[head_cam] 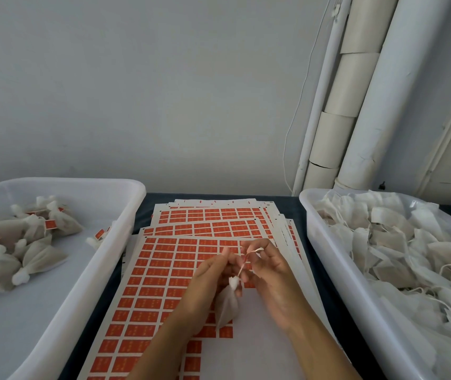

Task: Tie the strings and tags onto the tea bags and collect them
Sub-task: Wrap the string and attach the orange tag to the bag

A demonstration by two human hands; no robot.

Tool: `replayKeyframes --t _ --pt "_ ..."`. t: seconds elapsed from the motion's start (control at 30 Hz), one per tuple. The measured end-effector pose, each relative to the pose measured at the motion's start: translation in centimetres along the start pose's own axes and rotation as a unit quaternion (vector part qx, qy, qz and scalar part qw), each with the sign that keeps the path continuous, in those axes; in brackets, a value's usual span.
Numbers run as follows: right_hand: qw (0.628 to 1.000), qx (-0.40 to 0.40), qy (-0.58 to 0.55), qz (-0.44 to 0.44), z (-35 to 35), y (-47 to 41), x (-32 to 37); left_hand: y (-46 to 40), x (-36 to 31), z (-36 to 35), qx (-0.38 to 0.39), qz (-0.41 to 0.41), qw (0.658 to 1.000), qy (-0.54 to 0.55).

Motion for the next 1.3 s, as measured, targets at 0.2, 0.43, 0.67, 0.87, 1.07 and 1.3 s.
replayKeyframes --t 0.2,0.43,0.67,0.87,1.07,1.3 --pt "0.994 0.074 -0.078 0.004 -1.6 0.2 0.5 -0.2 0.0 -0.8 0.028 0.009 0.998 0.053" --pt "0.994 0.049 -0.093 0.002 -1.2 0.2 0.5 -0.4 -0.2 -0.3 0.013 -0.01 0.996 0.091" --pt "0.979 -0.073 0.178 0.071 1.0 0.5 2.3 -0.4 0.5 1.7 -0.067 0.004 0.995 0.07" --pt "0.926 -0.09 0.33 0.163 0.5 1.3 4.4 -0.3 0.3 1.6 -0.065 0.014 0.995 0.069" --pt "0.918 -0.069 0.347 0.177 0.7 1.2 4.7 -0.4 0.2 1.2 -0.044 0.021 0.997 0.065" --pt "0.921 -0.046 0.348 0.167 1.2 1.2 5.0 -0.4 0.9 0.8 -0.01 0.04 0.997 0.064"
Point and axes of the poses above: each hand's wrist, its own y-axis away from the middle knuckle, its own z-axis out of the back of the hand, x = y × z, the point moved 10 cm from there along -y, towards the middle knuckle, and after that the axes turned 4 degrees about -z, right-handed, at the moved point
